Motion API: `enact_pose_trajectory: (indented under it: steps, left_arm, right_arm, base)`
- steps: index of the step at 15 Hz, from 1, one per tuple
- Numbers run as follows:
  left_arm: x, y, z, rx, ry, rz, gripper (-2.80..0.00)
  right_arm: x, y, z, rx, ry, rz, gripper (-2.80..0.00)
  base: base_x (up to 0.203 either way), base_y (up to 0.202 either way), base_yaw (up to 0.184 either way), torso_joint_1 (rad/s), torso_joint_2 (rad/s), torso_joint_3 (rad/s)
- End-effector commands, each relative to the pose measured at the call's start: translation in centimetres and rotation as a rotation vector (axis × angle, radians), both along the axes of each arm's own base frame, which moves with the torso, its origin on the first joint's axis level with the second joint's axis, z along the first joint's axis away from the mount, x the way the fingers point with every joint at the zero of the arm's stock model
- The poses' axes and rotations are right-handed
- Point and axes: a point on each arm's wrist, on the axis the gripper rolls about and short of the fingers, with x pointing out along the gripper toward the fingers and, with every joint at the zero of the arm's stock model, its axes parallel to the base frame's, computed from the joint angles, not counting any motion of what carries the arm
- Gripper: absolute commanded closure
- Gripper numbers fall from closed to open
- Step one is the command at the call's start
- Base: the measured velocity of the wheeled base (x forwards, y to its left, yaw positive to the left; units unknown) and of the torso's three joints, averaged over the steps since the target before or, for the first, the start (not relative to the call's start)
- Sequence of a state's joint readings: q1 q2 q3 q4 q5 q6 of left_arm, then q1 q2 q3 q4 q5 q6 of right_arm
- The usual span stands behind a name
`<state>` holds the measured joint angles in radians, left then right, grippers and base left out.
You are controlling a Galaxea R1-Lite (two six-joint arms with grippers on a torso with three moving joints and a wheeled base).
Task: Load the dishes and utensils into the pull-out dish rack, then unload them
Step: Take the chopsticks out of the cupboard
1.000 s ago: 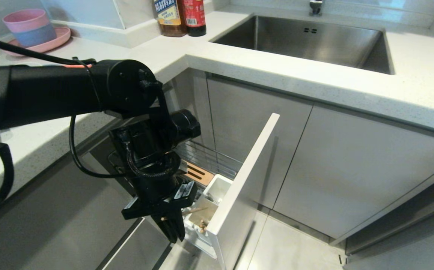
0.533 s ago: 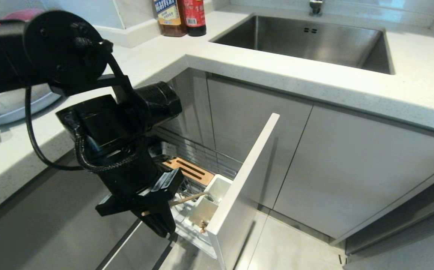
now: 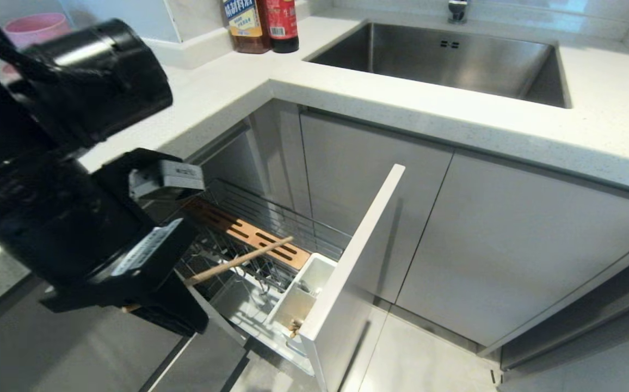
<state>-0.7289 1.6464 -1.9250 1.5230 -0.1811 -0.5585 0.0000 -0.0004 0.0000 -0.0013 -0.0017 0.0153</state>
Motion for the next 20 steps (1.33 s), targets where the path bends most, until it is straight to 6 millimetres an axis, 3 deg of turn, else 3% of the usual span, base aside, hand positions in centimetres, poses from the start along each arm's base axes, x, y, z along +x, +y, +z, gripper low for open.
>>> enact_pose_trajectory:
  steps: [1,7,11,16,20]
  left_arm:
    - [-2.9,2.2,2.0,-0.030,-0.113,0.002,0.00]
    - [-8.2,7.3,5.4,-0.165,-0.406,0.037,0.00]
    - [-10.4,10.3,7.3,-0.289,-0.630,0.108,0.00]
    - [-12.4,12.7,9.1,-0.323,-0.890,0.334,0.00]
    - [-13.2,13.7,10.3,-0.215,-1.089,0.656,0.00]
  right_arm:
    - [0.0,0.0,0.0,0.000,0.002,0.000,0.00]
    - [0.0,0.0,0.0,0.000,0.002,0.000,0.00]
    - [0.0,0.0,0.0,0.000,0.002,0.000,0.00]
    - [0.0,0.0,0.0,0.000,0.002,0.000,0.00]
    - [0.0,0.0,0.0,0.000,0.001,0.000,0.00]
  base:
    - [0.000,0.000,0.000,0.000,0.00,0.000]
    - [0.000,0.000,0.000,0.000,0.00,0.000]
    - [0.000,0.000,0.000,0.000,0.00,0.000]
    - [0.000,0.000,0.000,0.000,0.00,0.000]
    - [0.000,0.000,0.000,0.000,0.00,0.000]
